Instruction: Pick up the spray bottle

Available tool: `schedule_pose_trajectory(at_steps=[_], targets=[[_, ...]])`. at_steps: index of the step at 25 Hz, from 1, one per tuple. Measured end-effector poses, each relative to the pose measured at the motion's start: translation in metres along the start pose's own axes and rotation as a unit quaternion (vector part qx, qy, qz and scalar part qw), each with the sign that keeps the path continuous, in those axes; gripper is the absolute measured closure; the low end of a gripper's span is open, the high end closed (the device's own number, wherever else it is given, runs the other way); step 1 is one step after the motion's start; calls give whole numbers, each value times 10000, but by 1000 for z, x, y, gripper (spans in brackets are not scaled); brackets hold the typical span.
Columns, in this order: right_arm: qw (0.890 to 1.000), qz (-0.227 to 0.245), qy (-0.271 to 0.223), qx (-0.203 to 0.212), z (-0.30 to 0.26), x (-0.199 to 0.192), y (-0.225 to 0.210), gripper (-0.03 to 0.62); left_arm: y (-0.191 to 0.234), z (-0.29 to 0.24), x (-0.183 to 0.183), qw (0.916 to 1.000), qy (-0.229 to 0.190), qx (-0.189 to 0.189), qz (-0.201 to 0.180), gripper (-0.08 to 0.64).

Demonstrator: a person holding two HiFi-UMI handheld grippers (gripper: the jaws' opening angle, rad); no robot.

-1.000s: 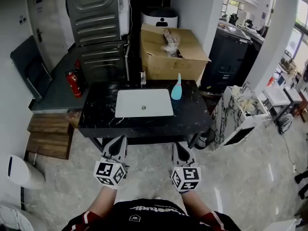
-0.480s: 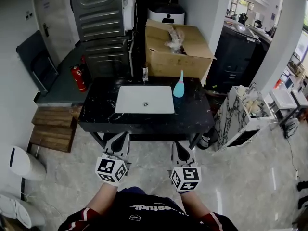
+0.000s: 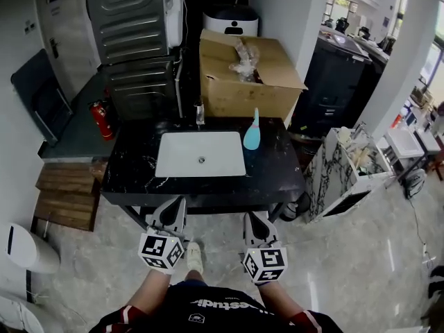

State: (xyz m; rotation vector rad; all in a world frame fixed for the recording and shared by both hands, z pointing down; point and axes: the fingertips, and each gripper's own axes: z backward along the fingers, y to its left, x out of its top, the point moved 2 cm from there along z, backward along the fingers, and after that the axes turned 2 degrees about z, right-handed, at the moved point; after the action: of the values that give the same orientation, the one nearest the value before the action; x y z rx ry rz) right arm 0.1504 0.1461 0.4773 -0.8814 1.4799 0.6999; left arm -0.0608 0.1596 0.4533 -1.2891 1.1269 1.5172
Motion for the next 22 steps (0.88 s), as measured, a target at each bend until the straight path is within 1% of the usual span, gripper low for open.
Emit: schedule_pose_trajectory(at_steps=[6, 11, 16, 22], targets=[[9998, 94, 187, -59, -76, 7, -15, 555, 43, -69, 0, 9998, -55, -156, 58, 545], [9997, 115, 168, -114, -157, 26, -16, 555, 100, -129, 10, 9997, -104, -212, 63, 545], [9995, 80, 93, -281, -233, 43, -18, 555, 155, -184, 25, 9993, -131, -335, 25, 545], [9990, 90, 86, -430, -299, 53, -16, 555, 208, -234, 30, 9986, -141, -488, 152, 545]])
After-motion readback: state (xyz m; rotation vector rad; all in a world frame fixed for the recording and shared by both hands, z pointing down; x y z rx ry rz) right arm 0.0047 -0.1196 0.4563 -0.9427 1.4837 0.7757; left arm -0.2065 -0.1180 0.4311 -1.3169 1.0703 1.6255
